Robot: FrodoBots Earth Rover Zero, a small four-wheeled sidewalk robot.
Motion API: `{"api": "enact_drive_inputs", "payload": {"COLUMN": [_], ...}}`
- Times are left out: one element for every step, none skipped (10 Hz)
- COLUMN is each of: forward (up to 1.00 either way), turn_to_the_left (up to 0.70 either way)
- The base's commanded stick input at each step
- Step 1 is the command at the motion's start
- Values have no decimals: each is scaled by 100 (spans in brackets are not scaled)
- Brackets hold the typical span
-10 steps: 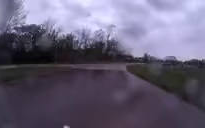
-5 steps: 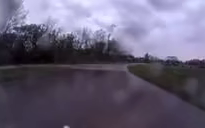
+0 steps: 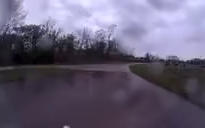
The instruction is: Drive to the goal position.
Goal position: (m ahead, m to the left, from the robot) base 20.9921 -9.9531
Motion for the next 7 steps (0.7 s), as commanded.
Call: {"api": "enact_drive_inputs", "payload": {"forward": [70,70,70,70,70,70,70], "turn_to_the_left": [0,0,0,0,0,0,0]}}
